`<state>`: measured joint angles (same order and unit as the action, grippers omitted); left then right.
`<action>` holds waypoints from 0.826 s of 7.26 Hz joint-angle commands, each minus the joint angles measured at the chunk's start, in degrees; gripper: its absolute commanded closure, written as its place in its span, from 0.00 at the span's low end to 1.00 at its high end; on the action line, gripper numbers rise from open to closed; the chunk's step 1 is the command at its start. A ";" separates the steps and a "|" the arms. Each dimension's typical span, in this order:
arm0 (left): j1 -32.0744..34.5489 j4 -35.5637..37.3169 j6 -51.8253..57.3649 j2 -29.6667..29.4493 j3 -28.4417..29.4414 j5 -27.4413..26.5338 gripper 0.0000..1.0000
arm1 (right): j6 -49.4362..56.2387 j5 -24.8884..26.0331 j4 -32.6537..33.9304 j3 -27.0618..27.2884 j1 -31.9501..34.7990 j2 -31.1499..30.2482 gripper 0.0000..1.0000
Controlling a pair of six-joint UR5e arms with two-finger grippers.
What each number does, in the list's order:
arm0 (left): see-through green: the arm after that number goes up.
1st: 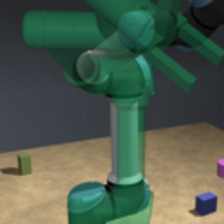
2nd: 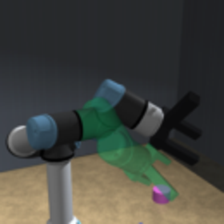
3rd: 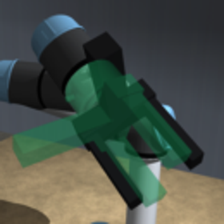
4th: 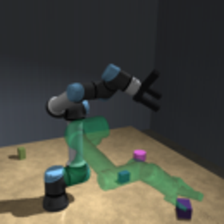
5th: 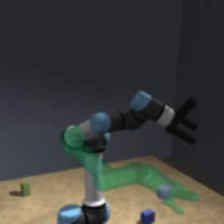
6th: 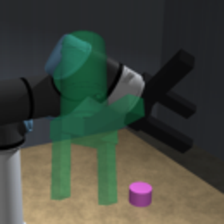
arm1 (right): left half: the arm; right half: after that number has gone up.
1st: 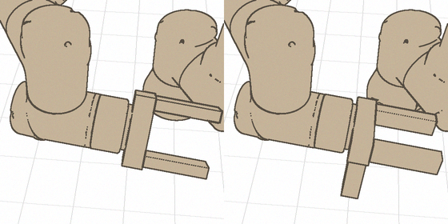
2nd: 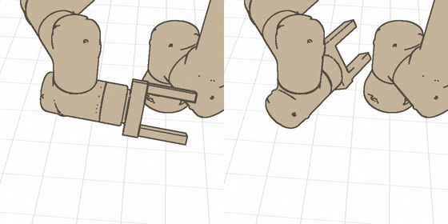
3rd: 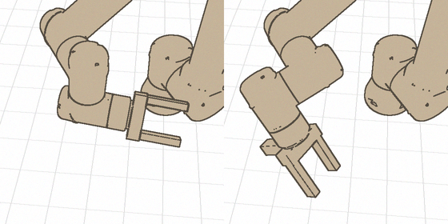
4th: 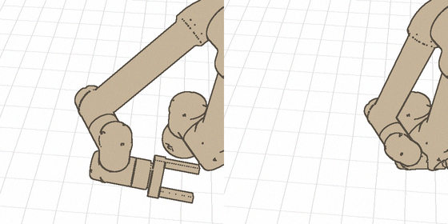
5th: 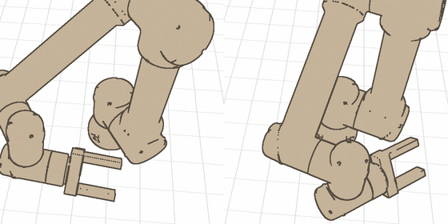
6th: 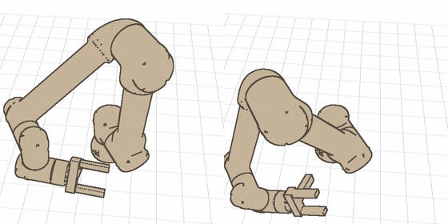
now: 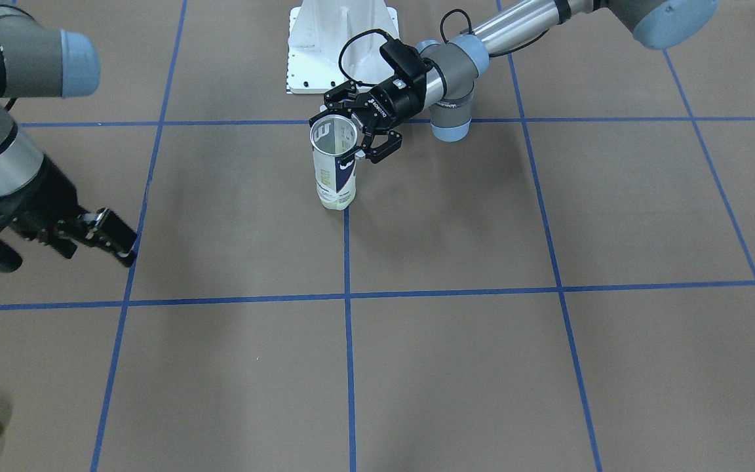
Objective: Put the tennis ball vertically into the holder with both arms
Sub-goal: 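Move the right gripper to the farther tennis ball and grasp it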
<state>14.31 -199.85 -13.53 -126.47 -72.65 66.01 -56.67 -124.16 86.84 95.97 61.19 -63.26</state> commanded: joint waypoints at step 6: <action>-0.16 -0.01 0.00 0.00 -0.12 0.00 0.09 | 7.01 19.39 -28.48 -39.18 1.83 6.22 0.02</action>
<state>14.18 -199.86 -13.50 -126.48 -72.74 66.01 -49.75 -107.71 59.88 58.77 63.83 -57.24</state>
